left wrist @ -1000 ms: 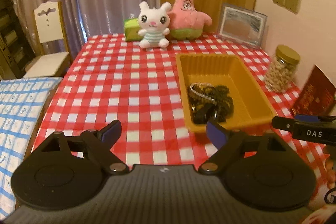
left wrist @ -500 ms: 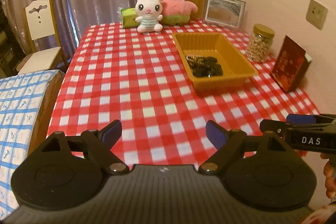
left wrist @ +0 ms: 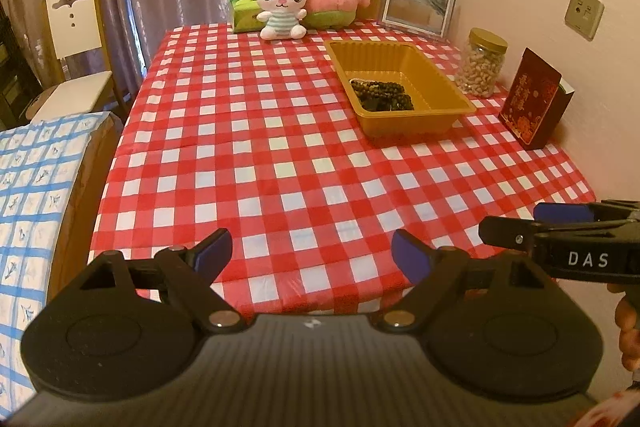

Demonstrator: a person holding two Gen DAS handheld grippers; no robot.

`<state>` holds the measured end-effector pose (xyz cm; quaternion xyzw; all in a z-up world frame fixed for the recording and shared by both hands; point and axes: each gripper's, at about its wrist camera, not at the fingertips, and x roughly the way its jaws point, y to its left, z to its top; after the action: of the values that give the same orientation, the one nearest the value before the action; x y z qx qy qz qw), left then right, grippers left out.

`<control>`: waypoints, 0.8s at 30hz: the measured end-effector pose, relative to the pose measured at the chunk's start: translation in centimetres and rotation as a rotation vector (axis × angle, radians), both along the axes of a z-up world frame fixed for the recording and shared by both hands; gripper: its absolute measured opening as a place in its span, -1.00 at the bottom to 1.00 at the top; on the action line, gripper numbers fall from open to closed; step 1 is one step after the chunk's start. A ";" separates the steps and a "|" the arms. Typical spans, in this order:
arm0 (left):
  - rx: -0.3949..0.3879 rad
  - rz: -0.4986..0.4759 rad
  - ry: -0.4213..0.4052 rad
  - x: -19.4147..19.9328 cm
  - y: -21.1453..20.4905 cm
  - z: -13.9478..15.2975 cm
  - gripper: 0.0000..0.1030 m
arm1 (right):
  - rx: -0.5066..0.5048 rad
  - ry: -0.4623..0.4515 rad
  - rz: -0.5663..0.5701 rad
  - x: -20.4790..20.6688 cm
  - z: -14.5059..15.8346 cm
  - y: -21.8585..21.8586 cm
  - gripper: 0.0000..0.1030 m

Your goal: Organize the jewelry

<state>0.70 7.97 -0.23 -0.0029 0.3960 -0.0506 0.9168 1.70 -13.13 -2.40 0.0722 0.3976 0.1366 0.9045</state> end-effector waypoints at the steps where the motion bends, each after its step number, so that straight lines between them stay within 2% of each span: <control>1: -0.001 0.001 0.000 -0.1 -0.1 0.0 0.66 | 0.000 0.002 0.004 0.0 0.0 0.0 0.46; 24: 0.002 0.029 0.005 -1.1 -1.3 0.3 0.66 | -0.003 0.012 0.045 -0.3 0.0 -1.2 0.46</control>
<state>-0.37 6.66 0.07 -0.0079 0.3982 -0.0370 0.9165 1.40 -14.28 -2.36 0.0630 0.4046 0.1558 0.8989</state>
